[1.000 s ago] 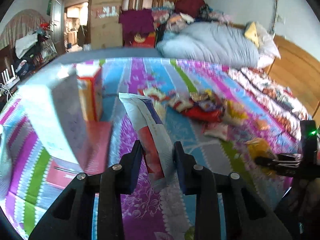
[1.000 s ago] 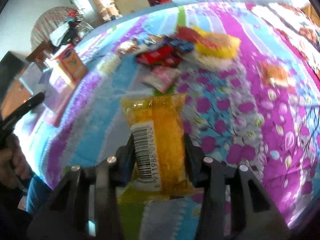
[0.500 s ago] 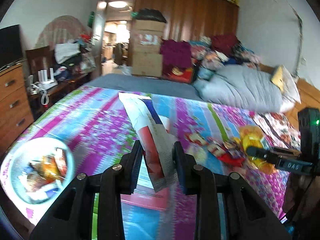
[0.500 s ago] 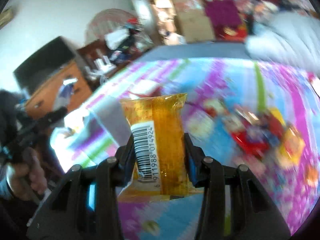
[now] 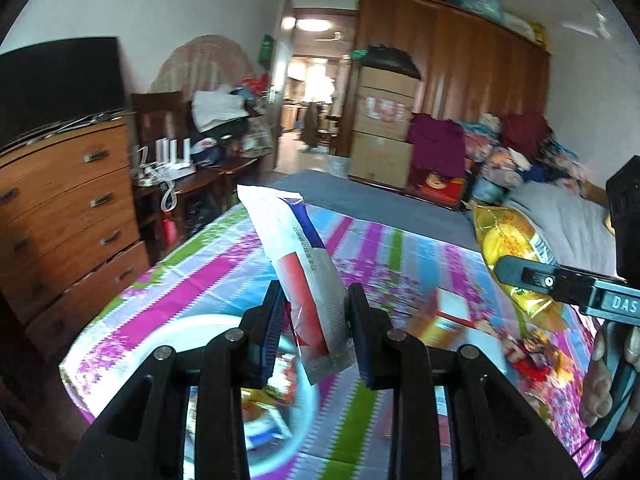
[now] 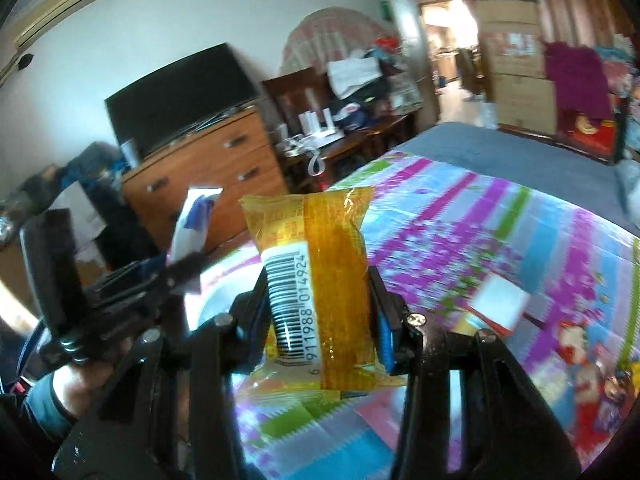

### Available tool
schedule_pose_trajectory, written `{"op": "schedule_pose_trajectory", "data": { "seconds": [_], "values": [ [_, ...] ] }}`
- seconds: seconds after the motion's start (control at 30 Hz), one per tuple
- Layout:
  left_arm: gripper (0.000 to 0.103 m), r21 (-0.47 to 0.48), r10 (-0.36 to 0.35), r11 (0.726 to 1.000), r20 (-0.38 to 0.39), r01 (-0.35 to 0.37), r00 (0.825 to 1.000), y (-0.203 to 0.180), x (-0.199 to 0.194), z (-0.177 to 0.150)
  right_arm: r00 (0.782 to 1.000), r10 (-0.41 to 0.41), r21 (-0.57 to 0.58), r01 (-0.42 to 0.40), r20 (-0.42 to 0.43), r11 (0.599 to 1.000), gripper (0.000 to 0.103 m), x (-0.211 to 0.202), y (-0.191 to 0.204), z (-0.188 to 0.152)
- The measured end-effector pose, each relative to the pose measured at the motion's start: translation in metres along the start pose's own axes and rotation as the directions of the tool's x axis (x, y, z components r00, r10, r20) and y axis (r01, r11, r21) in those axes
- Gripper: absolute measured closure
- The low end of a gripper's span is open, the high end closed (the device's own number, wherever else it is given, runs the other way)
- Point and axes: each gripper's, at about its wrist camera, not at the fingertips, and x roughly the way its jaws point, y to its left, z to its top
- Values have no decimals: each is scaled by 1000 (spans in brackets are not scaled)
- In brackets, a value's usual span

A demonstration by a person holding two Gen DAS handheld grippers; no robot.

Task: Organize snacks
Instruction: 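Carry the yellow-orange pack and white-red packet over the white basket, then open both tools to drop the two packets into the basket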

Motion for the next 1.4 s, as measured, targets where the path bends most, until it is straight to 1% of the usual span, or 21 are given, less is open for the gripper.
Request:
{"op": "schedule_pose_trajectory", "data": {
  "seconds": [0.1, 0.17, 0.3, 0.37, 0.57, 0.7, 0.9, 1.4],
  "values": [
    [71, -27, 32, 999, -16, -32, 999, 34, 9, 8, 999, 25, 8, -25, -40, 1000, 59, 27, 16, 9],
    [71, -41, 38, 998, -38, -39, 999, 52, 19, 9, 997, 40, 12, -39, -61, 999, 59, 44, 24, 14],
    [71, -62, 57, 996, -71, -61, 996, 78, 39, 10, 993, 55, 4, -55, -103, 999, 59, 71, 38, 17],
    [71, -79, 64, 994, -91, -71, 994, 90, 49, 8, 991, 54, -9, -56, -122, 998, 59, 81, 45, 17],
    [71, -105, 66, 991, -128, -80, 990, 108, 68, -6, 982, 34, -52, -45, -183, 998, 59, 115, 67, 20],
    [71, -117, 65, 990, -150, -83, 987, 114, 75, -13, 978, 27, -65, -41, -209, 997, 59, 132, 74, 20],
    [71, -121, 61, 989, -156, -80, 986, 119, 80, -16, 973, 21, -69, -38, -230, 997, 59, 149, 78, 19],
    [71, -136, 55, 988, -166, -78, 985, 119, 86, -18, 969, 16, -70, -34, -247, 997, 59, 163, 77, 15]
  ]
}}
